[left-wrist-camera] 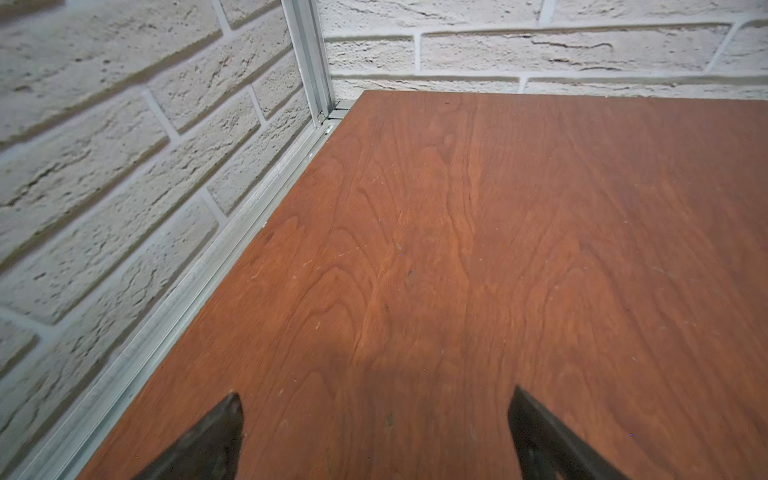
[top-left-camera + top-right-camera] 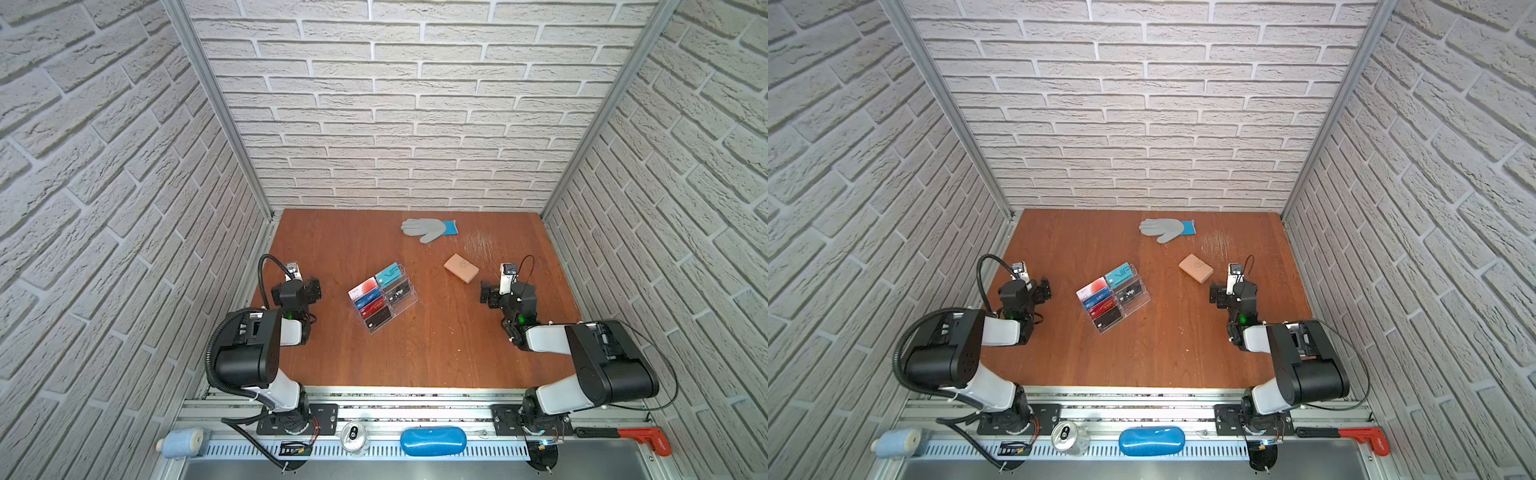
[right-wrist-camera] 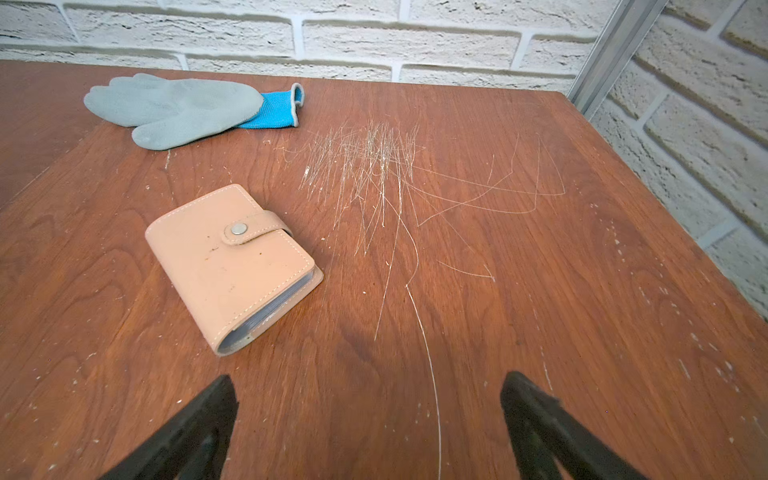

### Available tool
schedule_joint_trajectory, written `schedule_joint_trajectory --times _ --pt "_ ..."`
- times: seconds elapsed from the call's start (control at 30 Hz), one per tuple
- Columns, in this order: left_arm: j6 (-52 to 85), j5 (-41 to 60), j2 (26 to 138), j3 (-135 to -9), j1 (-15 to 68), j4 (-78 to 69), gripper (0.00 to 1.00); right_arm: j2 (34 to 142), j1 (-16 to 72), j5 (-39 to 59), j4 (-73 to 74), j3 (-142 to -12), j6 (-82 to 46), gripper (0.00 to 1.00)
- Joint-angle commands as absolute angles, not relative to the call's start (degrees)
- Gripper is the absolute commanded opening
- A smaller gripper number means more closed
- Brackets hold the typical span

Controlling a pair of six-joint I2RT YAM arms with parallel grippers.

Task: Take the credit cards out of the card holder

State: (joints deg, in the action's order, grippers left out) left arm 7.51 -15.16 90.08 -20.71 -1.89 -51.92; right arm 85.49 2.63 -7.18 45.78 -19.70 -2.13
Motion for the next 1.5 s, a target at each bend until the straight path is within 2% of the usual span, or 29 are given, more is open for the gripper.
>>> schedule_joint_trajectory --times 0.0,0.93,1.03,1.1,1.17,1.23,1.47 --pt "7.03 -15.47 90.3 -20.59 -1.76 -56.01 0.98 83.94 2.81 -6.67 47.0 -20.7 -1.68 1.0" --pt "7.34 -13.39 90.15 -20.74 -2.67 -55.48 0.98 84.03 2.79 -6.67 46.89 -20.79 -1.64 1.0" --pt "6.36 -16.33 87.48 -21.53 -1.14 -51.94 0.98 83.85 2.81 -6.7 47.07 -20.61 -1.64 1.0" --pt "6.37 -22.17 85.13 -21.6 0.21 -50.57 0.98 83.56 2.81 -6.8 49.23 -20.33 -1.07 1.0" --pt "8.4 -24.72 78.39 -23.49 -0.1 -41.17 0.98 78.38 2.81 -9.68 39.6 -23.1 -2.22 1.0" --pt "10.2 -26.84 74.71 -23.74 -0.4 -38.9 0.98 74.78 2.81 -13.74 26.71 -27.84 -4.6 1.0" --pt "27.93 -26.65 65.57 -28.39 2.02 -19.78 0.98 72.88 2.81 -18.85 3.86 -41.03 -16.36 1.0"
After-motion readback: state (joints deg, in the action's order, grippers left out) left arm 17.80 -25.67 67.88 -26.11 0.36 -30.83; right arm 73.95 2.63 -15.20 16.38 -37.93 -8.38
